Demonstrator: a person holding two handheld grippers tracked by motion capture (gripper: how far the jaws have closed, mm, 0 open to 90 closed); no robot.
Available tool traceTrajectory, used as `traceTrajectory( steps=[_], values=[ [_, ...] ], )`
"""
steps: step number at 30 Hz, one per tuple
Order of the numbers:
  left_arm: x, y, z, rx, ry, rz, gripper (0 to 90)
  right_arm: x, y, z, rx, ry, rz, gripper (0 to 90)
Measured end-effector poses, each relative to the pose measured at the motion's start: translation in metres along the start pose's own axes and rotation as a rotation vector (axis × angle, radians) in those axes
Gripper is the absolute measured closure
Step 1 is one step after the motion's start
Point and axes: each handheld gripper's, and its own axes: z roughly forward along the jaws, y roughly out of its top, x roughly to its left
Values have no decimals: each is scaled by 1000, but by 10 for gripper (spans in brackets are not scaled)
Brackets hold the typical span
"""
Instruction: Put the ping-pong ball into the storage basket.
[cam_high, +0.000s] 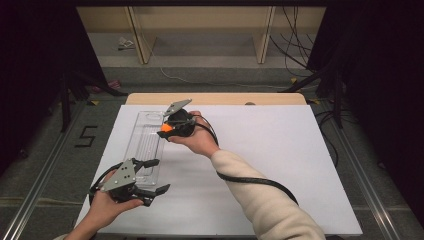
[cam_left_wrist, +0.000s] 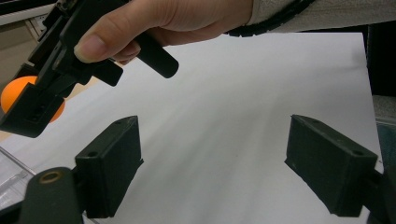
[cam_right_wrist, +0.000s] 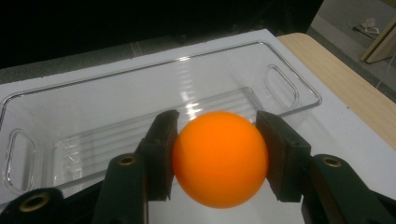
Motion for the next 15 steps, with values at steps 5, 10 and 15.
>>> traceTrajectory(
  steps=[5,10,15],
  values=[
    [0,0,0,0,0,1,178,2,2,3,2,5,-3,514],
    [0,0,0,1,-2,3,179,2,4,6,4,11,-6,514],
    [0,0,0,-1,-2,2,180,3,6,10,1,16,-5,514]
  ],
)
